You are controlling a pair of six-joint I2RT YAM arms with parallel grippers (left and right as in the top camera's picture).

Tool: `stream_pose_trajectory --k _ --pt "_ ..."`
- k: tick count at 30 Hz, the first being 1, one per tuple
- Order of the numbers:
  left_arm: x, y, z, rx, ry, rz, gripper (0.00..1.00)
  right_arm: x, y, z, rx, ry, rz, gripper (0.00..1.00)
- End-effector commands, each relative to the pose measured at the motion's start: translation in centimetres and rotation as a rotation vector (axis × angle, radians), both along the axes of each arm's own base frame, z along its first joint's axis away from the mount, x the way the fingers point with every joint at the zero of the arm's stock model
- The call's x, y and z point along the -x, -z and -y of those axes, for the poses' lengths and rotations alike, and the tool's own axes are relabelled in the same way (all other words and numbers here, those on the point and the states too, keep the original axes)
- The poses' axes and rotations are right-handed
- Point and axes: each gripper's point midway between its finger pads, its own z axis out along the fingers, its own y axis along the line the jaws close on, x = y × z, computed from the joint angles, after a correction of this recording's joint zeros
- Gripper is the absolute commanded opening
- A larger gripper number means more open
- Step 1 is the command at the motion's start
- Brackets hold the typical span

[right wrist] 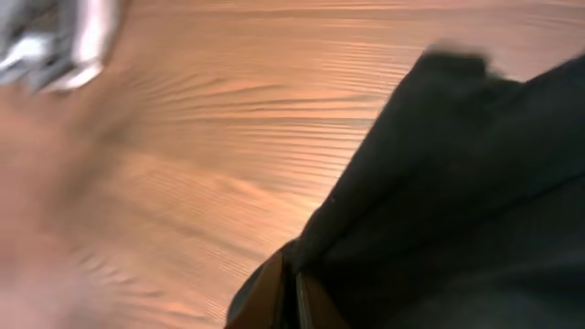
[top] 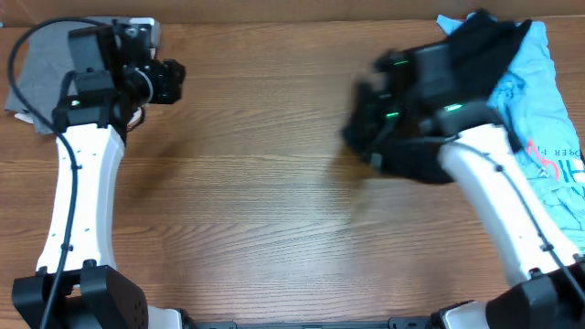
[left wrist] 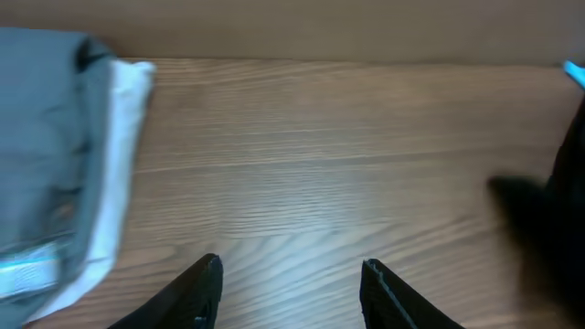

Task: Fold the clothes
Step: 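Grasp the black T-shirt with the right gripper and drag it leftward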

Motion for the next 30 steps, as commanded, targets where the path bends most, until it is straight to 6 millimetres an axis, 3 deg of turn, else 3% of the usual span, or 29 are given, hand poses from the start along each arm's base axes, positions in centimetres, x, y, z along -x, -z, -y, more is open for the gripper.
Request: stream_pose_trajectory --k 1,3,9,17,21,23,25,26,30 --pt "-0.2 -1.8 -3.0 -0.022 -0.084 0.038 0.53 1.8 0.4 -6.2 -0.004 -0.082 0.011 0.04" --pt "0.0 -1.6 -4.1 -0.022 -0.109 0.029 0.54 3.0 1.6 -9.3 0.015 -0.15 0.017 0.04" --pt "0.5 -1.2 -5.3 -0.019 -0.136 0.007 0.56 6.3 5.2 -15.4 -0.005 -0.265 -0.06 0.04" --pt "0.6 -1.2 -5.3 -0.018 -0.136 0.006 0.58 9.7 5.1 -18.9 -0.053 -0.387 -0.078 0.04" --pt "0.7 -0.9 -4.7 -0.014 -0.119 -0.007 0.63 9.9 3.6 -17.7 -0.069 -0.386 -0.086 0.11" --pt "0.8 -0.8 -4.3 -0.013 -0.108 -0.015 0.66 9.4 1.8 -16.1 -0.082 -0.366 -0.068 0.26" --pt "0.9 -0.6 -3.5 -0.027 -0.078 -0.022 0.68 9.0 0.0 -14.2 -0.09 -0.342 -0.048 0.5" --pt "0.9 -0.3 -2.6 -0.035 -0.052 -0.03 0.69 8.5 -1.7 -12.0 -0.099 -0.299 -0.029 0.68" --pt "0.6 0.7 -0.3 -0.031 0.001 -0.057 0.71 6.9 -4.4 -7.5 -0.108 -0.201 0.018 0.78"
